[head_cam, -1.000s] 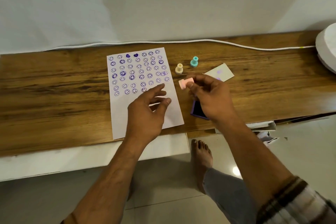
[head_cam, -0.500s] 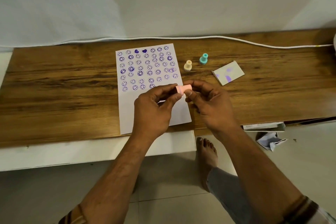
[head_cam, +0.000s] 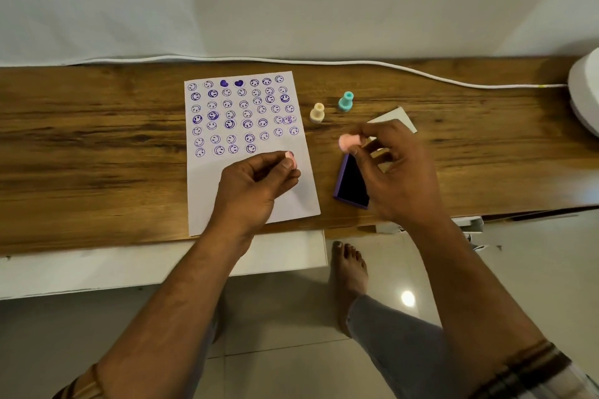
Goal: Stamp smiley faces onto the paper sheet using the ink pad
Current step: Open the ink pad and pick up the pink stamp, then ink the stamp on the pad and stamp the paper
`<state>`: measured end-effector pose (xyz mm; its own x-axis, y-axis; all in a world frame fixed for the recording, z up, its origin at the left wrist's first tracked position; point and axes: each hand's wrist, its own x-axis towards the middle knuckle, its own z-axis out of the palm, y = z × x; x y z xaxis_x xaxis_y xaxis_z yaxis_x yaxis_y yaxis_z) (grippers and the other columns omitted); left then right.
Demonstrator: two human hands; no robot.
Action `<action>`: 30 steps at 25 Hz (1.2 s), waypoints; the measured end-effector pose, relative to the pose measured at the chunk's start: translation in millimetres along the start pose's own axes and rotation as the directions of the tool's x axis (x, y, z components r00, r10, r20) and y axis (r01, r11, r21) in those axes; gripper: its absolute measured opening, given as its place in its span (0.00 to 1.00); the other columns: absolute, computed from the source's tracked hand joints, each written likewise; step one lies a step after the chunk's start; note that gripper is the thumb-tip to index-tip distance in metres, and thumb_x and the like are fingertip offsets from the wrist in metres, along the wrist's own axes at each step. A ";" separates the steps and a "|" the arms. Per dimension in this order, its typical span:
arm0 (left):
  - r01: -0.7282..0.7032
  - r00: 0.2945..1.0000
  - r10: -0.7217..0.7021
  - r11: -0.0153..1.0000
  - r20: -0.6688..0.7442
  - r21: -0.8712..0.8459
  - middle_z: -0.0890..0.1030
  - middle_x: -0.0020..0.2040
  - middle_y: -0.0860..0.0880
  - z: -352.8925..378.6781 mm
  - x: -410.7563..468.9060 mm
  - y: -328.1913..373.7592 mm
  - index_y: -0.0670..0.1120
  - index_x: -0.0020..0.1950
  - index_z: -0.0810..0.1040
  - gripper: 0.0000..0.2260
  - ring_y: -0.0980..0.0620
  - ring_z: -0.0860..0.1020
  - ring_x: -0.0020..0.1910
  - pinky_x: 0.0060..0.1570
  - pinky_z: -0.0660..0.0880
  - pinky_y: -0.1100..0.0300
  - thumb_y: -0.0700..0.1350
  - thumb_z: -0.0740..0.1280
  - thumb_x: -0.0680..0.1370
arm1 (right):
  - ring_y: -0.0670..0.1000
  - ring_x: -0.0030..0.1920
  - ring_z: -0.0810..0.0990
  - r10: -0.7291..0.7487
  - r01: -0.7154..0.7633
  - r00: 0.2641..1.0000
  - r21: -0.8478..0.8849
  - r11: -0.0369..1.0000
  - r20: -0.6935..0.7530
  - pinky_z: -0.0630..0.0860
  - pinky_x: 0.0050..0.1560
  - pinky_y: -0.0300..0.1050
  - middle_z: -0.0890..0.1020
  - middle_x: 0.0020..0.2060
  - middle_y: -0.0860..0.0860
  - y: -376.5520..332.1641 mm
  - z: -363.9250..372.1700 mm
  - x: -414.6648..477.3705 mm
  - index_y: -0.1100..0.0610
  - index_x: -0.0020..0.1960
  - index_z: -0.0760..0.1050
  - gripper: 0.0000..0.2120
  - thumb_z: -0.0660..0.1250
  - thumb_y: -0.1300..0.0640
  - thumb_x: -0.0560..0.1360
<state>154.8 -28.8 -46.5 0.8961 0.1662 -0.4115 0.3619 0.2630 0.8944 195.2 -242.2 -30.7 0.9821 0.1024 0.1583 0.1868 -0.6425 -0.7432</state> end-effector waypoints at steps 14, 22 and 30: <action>-0.412 0.909 0.246 0.421 0.336 0.808 0.78 0.60 0.49 45.6 -22.5 -48.9 0.54 0.63 0.72 0.14 0.54 0.76 0.53 0.49 0.72 0.63 0.49 0.68 0.79 | 0.51 0.52 0.80 0.048 -0.013 0.996 -0.398 0.917 0.078 0.80 0.48 0.50 0.85 0.52 0.50 38.5 7.2 -8.0 0.51 0.60 0.83 0.10 0.72 0.54 0.79; -0.383 0.921 0.238 0.420 0.307 0.823 0.79 0.60 0.48 48.4 -22.9 -51.5 0.52 0.65 0.72 0.16 0.50 0.79 0.55 0.50 0.72 0.63 0.46 0.70 0.78 | 0.56 0.48 0.80 0.039 -0.052 0.998 -0.384 0.922 -0.041 0.73 0.45 0.47 0.86 0.49 0.55 34.3 22.0 -17.9 0.58 0.57 0.84 0.09 0.71 0.61 0.78; -0.355 0.933 0.229 0.451 0.278 0.819 0.80 0.58 0.47 47.6 -21.7 -51.7 0.51 0.65 0.73 0.17 0.52 0.77 0.52 0.47 0.70 0.62 0.43 0.71 0.77 | 0.54 0.45 0.76 -0.003 0.020 0.999 -0.475 0.880 0.036 0.69 0.41 0.47 0.85 0.46 0.55 29.8 22.1 -15.6 0.59 0.54 0.83 0.06 0.72 0.62 0.77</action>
<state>128.9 -91.3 -75.5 0.9903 -0.0493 -0.1302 0.0553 -0.7187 0.6931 185.9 -246.1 -69.7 0.9818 0.1316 0.1373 0.1717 -0.9238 -0.3423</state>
